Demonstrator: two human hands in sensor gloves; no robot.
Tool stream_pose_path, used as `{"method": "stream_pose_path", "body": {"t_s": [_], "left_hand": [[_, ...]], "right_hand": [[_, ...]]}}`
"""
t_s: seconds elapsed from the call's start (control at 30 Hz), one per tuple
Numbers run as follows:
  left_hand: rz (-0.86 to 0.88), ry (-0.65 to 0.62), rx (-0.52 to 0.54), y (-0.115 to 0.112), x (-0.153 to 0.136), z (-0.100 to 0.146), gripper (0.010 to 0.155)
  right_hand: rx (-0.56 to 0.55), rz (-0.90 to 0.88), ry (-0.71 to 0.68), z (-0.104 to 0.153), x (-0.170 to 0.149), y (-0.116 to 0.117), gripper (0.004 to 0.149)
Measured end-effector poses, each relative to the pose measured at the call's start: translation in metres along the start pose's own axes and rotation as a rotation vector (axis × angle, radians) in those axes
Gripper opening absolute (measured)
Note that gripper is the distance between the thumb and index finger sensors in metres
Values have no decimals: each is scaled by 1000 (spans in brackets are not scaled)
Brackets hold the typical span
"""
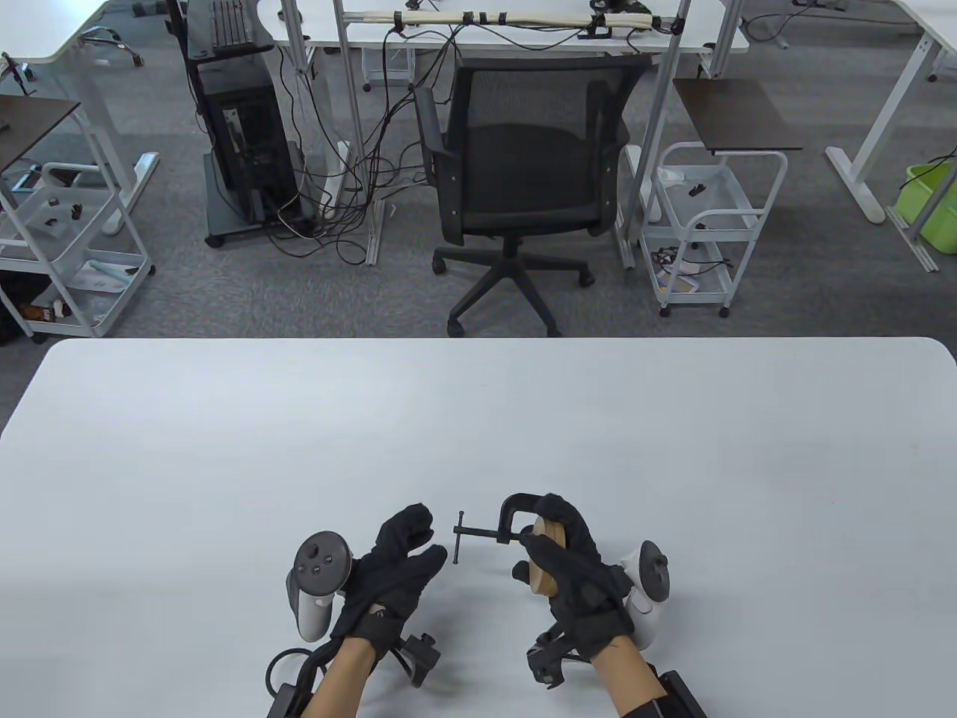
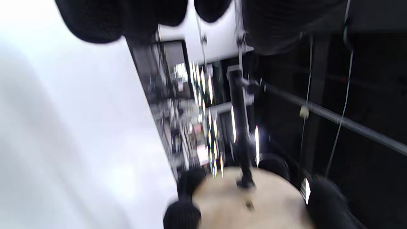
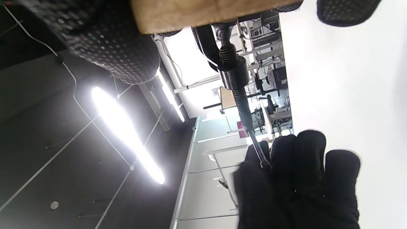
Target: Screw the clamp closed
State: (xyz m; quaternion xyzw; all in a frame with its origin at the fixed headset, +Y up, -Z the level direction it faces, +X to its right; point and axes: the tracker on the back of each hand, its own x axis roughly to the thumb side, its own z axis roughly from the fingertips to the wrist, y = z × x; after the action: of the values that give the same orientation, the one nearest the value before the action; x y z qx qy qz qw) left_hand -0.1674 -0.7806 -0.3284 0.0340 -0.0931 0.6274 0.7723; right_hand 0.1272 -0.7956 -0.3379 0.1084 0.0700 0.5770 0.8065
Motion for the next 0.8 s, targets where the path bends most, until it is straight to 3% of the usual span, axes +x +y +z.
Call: {"method": "stream_pose_path", "body": {"t_s": [0.03, 0.1, 0.23, 0.27, 0.6, 0.8], "left_hand": [[33, -1, 55, -1, -1, 2, 58], [71, -22, 51, 0, 0, 3, 50], [94, 12, -186, -7, -4, 2, 59], [89, 28, -205, -8, -7, 1, 61], [117, 135, -280, -15, -24, -2, 76], [159, 136, -296, -16, -26, -4, 75]], "right_hand": [[6, 12, 1, 1, -1, 1, 72], [6, 23, 1, 2, -1, 2, 72], [-3, 20, -6, 5, -1, 0, 73], [-6, 14, -7, 6, -1, 0, 73], [36, -26, 5, 7, -4, 1, 75], [58, -19, 17, 8, -7, 5, 76]]}}
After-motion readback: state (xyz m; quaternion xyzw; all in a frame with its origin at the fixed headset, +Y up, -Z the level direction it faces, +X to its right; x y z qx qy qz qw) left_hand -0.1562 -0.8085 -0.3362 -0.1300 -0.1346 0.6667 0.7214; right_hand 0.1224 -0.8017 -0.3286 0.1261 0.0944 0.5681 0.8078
